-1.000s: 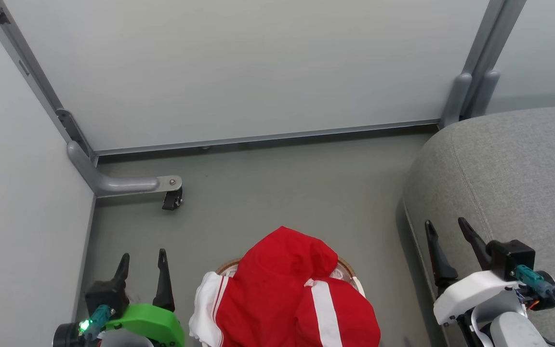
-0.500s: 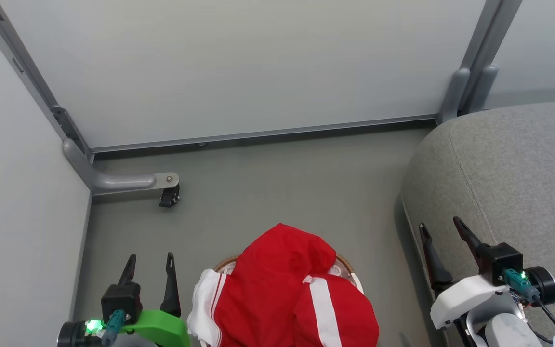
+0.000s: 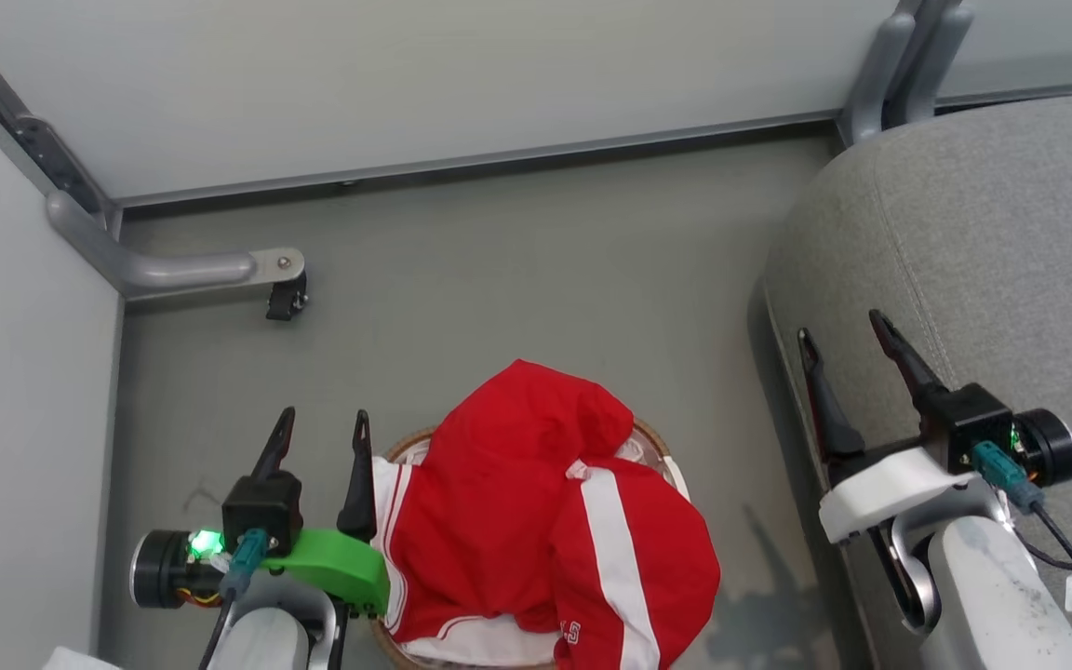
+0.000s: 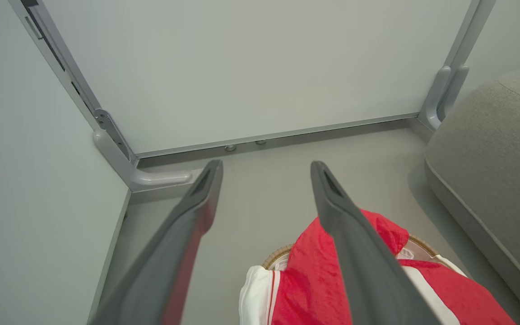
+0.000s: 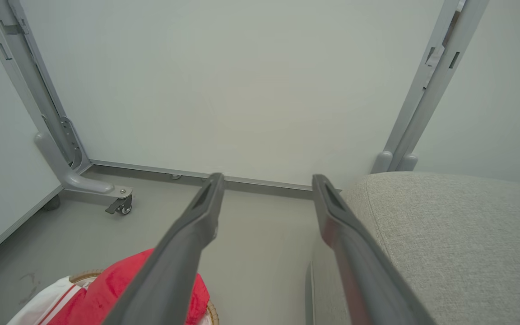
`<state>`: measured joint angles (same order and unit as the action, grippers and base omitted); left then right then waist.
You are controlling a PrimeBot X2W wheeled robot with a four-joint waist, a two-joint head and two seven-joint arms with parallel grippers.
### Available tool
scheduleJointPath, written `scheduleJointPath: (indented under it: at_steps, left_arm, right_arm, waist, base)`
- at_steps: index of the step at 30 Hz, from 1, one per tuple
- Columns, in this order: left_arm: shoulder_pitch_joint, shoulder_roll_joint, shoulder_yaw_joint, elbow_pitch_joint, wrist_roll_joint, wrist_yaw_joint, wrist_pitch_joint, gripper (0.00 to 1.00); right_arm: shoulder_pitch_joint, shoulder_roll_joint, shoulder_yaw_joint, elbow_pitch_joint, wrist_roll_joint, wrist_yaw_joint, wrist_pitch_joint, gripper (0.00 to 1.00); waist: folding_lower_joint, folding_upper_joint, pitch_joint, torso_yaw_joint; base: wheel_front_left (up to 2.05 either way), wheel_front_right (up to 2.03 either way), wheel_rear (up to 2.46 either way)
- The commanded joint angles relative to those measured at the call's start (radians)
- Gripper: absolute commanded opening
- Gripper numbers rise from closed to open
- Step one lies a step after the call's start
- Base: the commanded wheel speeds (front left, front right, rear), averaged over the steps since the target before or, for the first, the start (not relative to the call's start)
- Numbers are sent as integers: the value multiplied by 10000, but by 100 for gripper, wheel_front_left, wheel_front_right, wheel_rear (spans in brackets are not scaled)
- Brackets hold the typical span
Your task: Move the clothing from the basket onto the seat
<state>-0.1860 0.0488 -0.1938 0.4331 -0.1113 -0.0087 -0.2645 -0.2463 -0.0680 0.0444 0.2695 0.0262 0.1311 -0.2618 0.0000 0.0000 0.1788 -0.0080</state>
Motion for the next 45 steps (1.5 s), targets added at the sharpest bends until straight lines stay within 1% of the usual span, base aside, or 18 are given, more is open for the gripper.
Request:
scheduleJointPath:
  at_steps: [1,8,13,24,31,36,45]
  left_arm:
    - [-354,34,31,-2,-40,56,0,100]
    - [-1438,33,-128,202,192,-117,2,100]
    - [-2181,36,-95,534,413,-254,0,100]
    - [-3833,152,-17,2175,795,-559,0,100]
    - [-4632,317,-38,3305,972,-507,2,100]
    - [-5001,452,59,4358,930,-254,2,100]
    - [-5744,352,-71,6278,743,-549,2,100]
  right_arm:
    - [-255,18,16,-118,71,-6,-48,100]
    - [-1040,79,35,-661,192,-6,-48,100]
    - [-1625,122,210,-1100,274,-6,-48,100]
    - [-2391,164,620,-1933,673,-8,-48,100]
    - [-2559,164,719,-2144,933,-6,-48,100]
    - [-2642,165,758,-2238,1001,-6,-48,100]
    - [-2801,163,805,-2364,1035,-6,-48,100]
  waist:
    - [0,0,997,-396]
    - [0,0,2393,-769]
    - [0,0,3431,-1161]
    - [0,0,5262,-1929]
    - [0,0,6062,-2231]
    - [0,0,6554,-2378]
    - [0,0,7147,-2440]
  base:
    - [0,0,0]
    - [0,0,0]
    - [0,0,0]
    - [0,0,0]
    - [0,0,0]
    - [0,0,0]
    - [0,0,0]
